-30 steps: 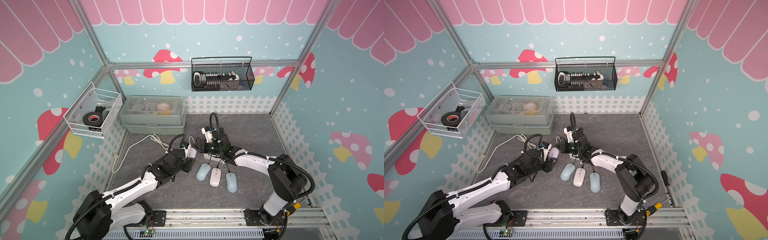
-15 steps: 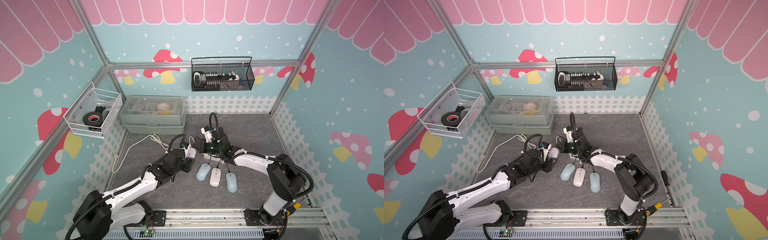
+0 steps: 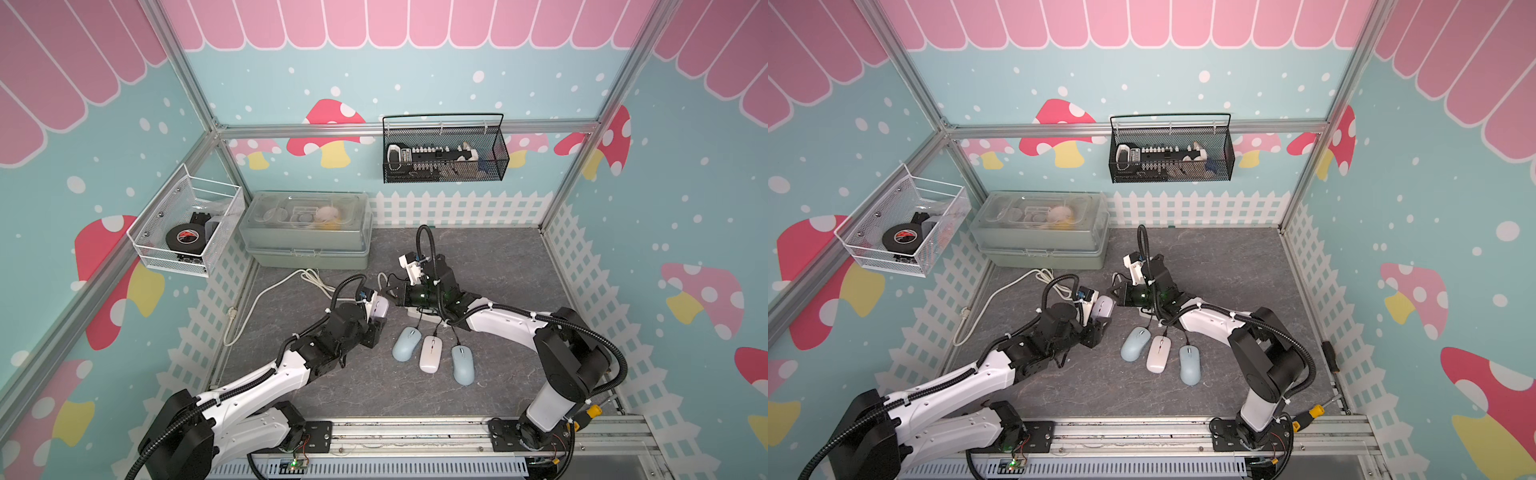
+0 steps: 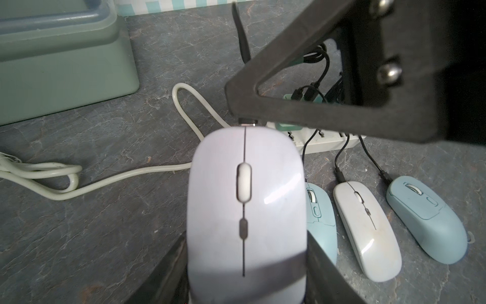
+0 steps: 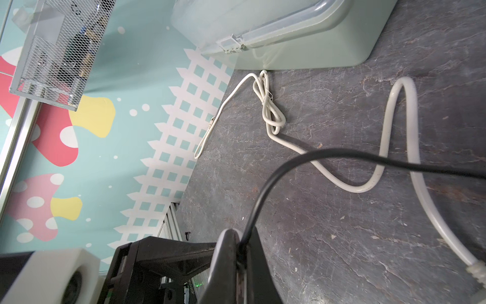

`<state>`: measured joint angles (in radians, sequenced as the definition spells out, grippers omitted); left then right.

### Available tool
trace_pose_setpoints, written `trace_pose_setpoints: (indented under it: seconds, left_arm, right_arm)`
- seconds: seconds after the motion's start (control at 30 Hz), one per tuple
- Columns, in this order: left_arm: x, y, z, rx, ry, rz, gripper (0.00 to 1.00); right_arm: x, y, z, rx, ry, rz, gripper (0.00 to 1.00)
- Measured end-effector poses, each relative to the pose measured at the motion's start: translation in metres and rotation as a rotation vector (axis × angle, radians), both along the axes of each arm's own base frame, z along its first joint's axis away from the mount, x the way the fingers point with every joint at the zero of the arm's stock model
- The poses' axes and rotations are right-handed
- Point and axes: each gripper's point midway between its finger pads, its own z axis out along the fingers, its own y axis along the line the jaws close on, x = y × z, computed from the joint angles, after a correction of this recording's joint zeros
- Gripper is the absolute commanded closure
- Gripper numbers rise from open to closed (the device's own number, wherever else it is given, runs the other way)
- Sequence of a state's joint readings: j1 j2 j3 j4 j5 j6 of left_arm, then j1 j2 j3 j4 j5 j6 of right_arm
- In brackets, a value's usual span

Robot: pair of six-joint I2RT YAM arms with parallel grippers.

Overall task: Unplug the wireless mouse
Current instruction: Remove the power cord from the mouse.

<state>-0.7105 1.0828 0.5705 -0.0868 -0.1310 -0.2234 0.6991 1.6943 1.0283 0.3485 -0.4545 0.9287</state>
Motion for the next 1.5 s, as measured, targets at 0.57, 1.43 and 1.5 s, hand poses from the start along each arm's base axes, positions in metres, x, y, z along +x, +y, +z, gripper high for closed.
trace_pose_setpoints:
  seconds: [0.57, 1.43, 1.5]
  left_arm:
    - [0.002, 0.005, -0.002, 0.044, -0.025, 0.011, 0.66]
    - [0.0, 0.015, -0.009, 0.141, -0.04, 0.039, 0.68]
    - [0.0, 0.016, -0.009, 0.148, -0.045, 0.044, 0.69]
  right_arm:
    - [-0.001, 0.003, 0.0, 0.001, 0.007, 0.015, 1.0]
    - [-0.002, 0.012, -0.009, -0.021, 0.06, 0.066, 1.0]
    - [-0.001, 0.014, -0.009, -0.02, 0.061, 0.07, 1.0]
